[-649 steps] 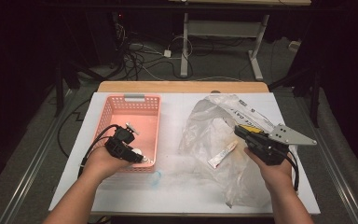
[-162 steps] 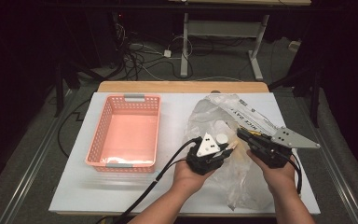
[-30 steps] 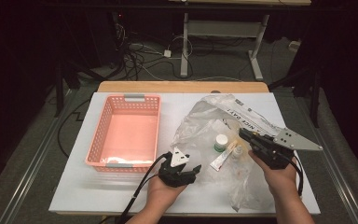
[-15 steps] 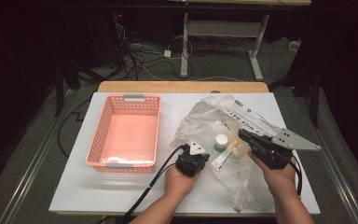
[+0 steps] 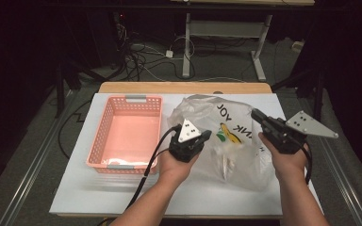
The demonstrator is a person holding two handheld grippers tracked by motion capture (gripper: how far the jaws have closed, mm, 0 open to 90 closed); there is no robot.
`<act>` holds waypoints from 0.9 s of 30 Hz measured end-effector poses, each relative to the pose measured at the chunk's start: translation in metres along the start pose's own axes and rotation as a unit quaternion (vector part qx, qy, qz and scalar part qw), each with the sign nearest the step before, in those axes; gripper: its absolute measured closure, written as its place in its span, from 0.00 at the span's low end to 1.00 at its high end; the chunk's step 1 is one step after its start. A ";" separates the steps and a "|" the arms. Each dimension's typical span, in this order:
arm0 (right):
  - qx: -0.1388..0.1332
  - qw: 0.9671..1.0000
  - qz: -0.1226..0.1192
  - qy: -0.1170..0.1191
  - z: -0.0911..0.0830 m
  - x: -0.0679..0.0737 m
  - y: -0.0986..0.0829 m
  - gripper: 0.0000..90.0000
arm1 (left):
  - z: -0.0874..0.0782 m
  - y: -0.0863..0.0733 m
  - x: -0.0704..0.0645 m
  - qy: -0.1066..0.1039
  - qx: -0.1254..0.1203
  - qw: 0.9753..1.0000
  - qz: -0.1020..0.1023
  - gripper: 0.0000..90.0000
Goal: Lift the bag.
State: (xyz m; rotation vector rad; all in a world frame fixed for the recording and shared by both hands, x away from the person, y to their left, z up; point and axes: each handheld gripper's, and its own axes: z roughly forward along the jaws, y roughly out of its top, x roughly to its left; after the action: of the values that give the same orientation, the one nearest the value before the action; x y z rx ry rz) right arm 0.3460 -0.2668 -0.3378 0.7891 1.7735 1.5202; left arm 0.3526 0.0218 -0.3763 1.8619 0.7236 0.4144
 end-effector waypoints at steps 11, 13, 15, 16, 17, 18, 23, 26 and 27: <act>-0.066 0.996 0.011 -0.051 0.005 -0.032 0.061 1.00 | -0.017 0.093 0.017 0.039 -0.074 0.996 0.044 0.98; -0.075 0.995 0.012 -0.060 0.004 -0.038 0.073 1.00 | -0.018 0.110 0.018 0.046 -0.087 0.994 0.054 0.98; -0.084 0.994 0.011 -0.068 0.004 -0.042 0.084 1.00 | -0.019 0.126 0.019 0.050 -0.100 0.992 0.058 0.98; -0.088 0.993 0.009 -0.073 0.003 -0.045 0.090 1.00 | -0.019 0.133 0.019 0.050 -0.106 0.991 0.060 0.98; -0.094 0.993 0.008 -0.077 0.002 -0.047 0.095 1.00 | -0.020 0.139 0.019 0.053 -0.112 0.990 0.062 0.98; -0.099 0.992 0.007 -0.080 0.001 -0.049 0.100 1.00 | -0.020 0.144 0.018 0.051 -0.118 0.990 0.061 0.98; -0.106 0.990 0.004 -0.092 -0.003 -0.058 0.112 1.00 | -0.015 0.152 0.016 0.053 -0.117 0.989 0.073 0.98; -0.098 0.991 0.009 -0.094 -0.002 -0.060 0.101 1.00 | -0.006 0.142 0.021 0.050 -0.100 0.992 0.065 0.98; -0.093 0.991 0.012 -0.094 -0.001 -0.061 0.097 1.00 | -0.002 0.137 0.023 0.048 -0.095 0.993 0.060 0.98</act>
State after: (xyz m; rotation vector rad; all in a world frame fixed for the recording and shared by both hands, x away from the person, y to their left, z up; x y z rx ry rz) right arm 0.3837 -0.3023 -0.2360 0.8324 1.4671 1.5461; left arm 0.4087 0.0013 -0.2506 1.7198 0.6168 0.6326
